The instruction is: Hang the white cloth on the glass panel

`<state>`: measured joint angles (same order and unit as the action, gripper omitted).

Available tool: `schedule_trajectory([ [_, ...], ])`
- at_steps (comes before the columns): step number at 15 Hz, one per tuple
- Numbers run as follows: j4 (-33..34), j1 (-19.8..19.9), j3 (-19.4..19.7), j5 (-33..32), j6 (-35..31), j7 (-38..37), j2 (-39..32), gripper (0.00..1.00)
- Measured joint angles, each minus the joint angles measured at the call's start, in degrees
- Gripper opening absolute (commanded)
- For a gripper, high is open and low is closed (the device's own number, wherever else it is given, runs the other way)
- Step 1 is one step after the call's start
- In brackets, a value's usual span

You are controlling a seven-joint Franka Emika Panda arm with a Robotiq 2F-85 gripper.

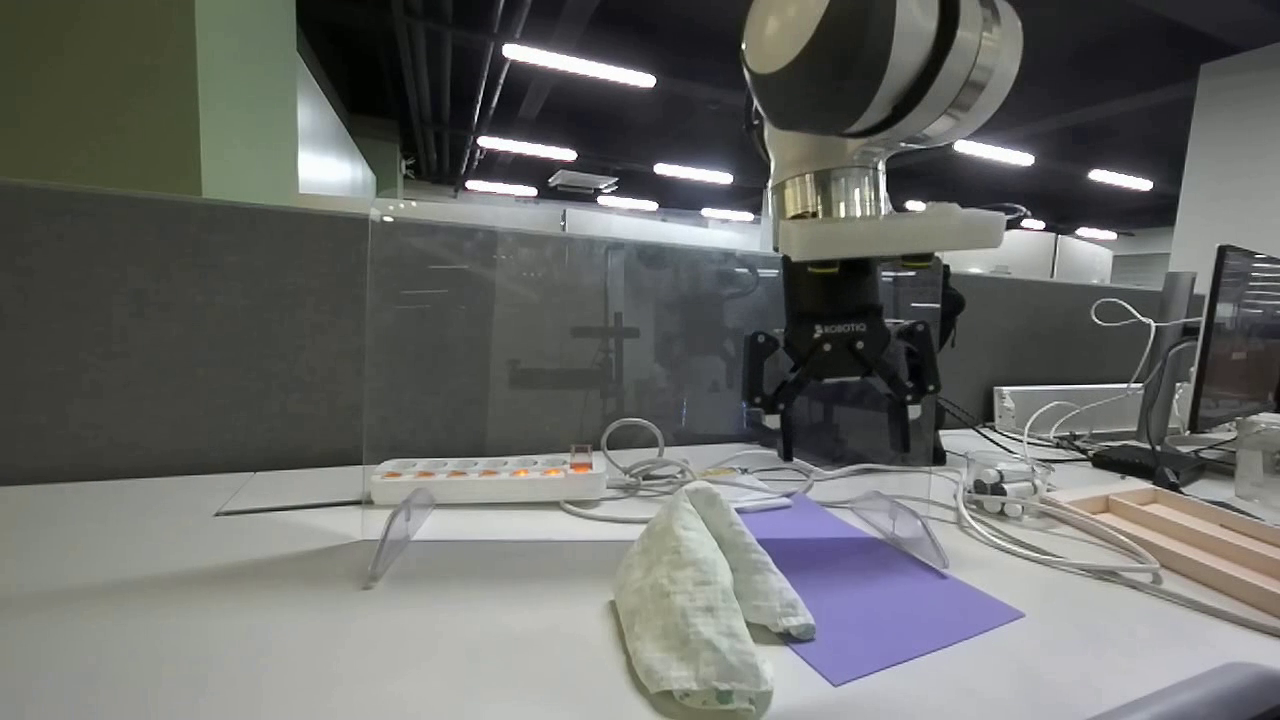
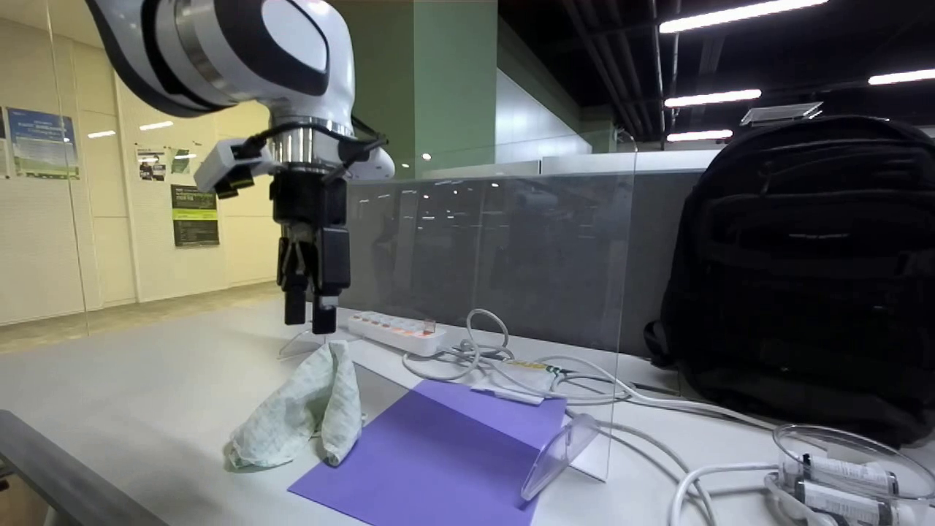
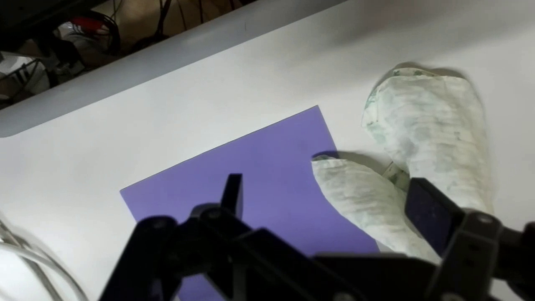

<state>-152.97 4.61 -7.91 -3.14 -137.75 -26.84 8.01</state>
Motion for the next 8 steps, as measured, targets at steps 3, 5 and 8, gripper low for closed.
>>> schedule_trajectory([
  [3, 0.2, -1.4, 0.2, -0.1, -4.0, 0.0, -5.3, 1.0],
  [5, 0.5, -2.8, 0.3, -0.2, -5.5, 0.1, -8.1, 1.0],
  [8, 0.9, -5.3, 0.3, -0.4, -7.4, 0.1, -11.9, 1.0],
])
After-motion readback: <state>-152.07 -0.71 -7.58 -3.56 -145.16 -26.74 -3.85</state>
